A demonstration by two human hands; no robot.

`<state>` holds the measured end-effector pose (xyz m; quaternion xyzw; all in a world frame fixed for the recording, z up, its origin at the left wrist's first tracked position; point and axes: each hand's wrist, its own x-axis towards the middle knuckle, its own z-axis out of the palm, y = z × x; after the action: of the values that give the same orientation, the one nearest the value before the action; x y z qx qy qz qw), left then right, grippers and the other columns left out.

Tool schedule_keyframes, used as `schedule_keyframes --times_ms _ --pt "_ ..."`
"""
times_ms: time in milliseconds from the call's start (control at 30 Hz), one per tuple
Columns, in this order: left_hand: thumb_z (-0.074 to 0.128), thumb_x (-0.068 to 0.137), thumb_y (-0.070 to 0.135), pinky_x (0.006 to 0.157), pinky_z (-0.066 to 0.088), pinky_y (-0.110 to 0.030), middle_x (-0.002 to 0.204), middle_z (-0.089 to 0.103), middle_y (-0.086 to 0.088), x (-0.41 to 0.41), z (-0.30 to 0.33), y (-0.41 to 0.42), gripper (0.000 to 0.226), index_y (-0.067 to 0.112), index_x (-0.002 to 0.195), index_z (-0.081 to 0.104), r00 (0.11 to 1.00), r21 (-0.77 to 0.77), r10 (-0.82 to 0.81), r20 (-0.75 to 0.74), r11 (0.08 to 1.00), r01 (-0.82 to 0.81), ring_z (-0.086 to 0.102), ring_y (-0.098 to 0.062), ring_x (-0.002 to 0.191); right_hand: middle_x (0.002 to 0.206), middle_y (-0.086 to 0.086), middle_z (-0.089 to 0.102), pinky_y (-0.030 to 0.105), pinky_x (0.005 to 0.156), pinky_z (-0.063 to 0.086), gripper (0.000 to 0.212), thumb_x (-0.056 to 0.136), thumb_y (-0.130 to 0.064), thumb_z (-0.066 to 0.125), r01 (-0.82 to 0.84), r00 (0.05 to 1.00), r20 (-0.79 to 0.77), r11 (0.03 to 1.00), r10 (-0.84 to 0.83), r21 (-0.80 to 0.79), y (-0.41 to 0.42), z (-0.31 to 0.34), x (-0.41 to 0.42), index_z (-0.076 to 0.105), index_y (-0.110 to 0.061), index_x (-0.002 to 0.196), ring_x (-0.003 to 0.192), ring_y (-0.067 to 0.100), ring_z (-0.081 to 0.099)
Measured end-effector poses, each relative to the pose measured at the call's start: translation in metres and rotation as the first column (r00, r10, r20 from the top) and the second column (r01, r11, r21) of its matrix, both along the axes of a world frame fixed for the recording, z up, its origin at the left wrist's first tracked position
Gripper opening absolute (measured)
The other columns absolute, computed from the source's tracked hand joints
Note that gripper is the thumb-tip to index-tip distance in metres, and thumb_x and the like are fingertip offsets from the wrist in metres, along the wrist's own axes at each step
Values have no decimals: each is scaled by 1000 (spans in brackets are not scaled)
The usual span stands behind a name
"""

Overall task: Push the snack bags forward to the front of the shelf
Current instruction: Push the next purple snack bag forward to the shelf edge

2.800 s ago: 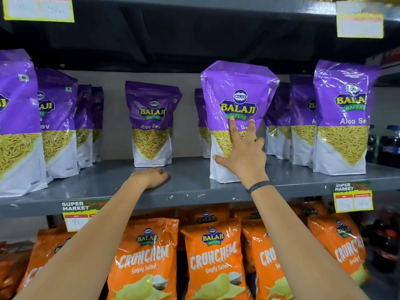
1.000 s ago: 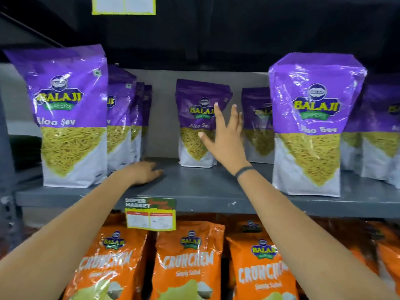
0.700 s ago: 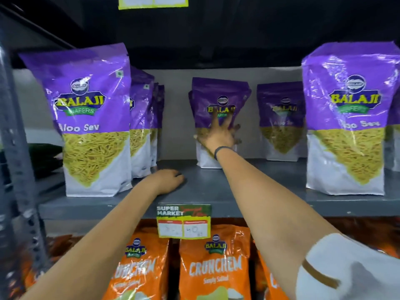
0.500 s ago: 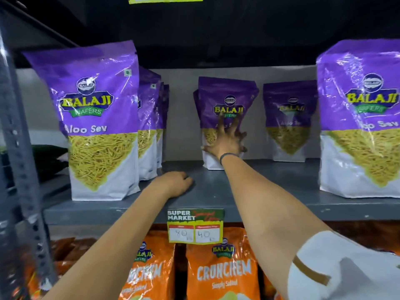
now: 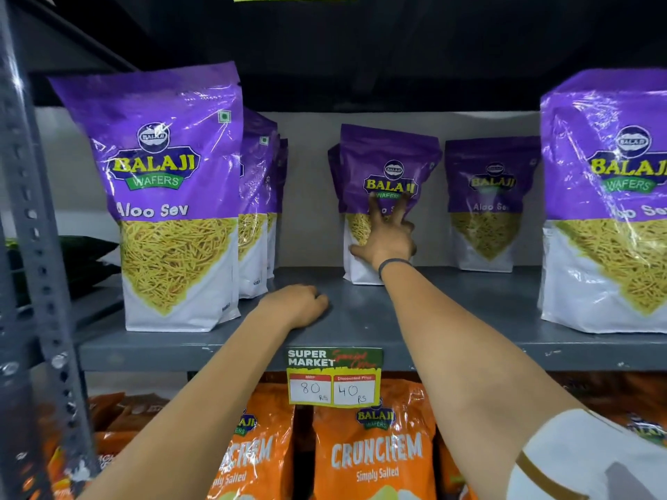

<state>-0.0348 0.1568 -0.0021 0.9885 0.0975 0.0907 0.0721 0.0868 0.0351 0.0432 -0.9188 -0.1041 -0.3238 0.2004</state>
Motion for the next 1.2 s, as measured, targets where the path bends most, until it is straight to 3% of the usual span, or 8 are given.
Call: schedule_keyframes --times_ms 267,500,1200 --pt "27 97 38 112 36 -43 149 44 -15 -3 1 -1 53 12 139 46 1000 -19 10 -14 1000 -10 43 -31 134 160 17 -10 50 84 53 105 73 -53 74 0 1000 2 1000 0 -3 -9 -1 -19 6 -38 152 122 42 41" --pt "28 96 39 112 35 -43 149 44 -15 -1 2 -1 54 13 139 46 999 -18 23 -25 1000 -24 43 -31 134 159 20 -9 48 87 53 105 71 -55 75 -27 995 96 1000 25 13 -20 -7 -42 9 -39 152 119 43 44" --pt "25 97 35 112 36 -41 150 42 -16 3 1 -1 54 9 141 43 998 -28 22 -56 999 -24 43 -31 135 159 18 -14 46 81 53 106 74 -55 72 -48 990 136 999 45 13 -51 -13 -113 4 -39 153 118 42 42"
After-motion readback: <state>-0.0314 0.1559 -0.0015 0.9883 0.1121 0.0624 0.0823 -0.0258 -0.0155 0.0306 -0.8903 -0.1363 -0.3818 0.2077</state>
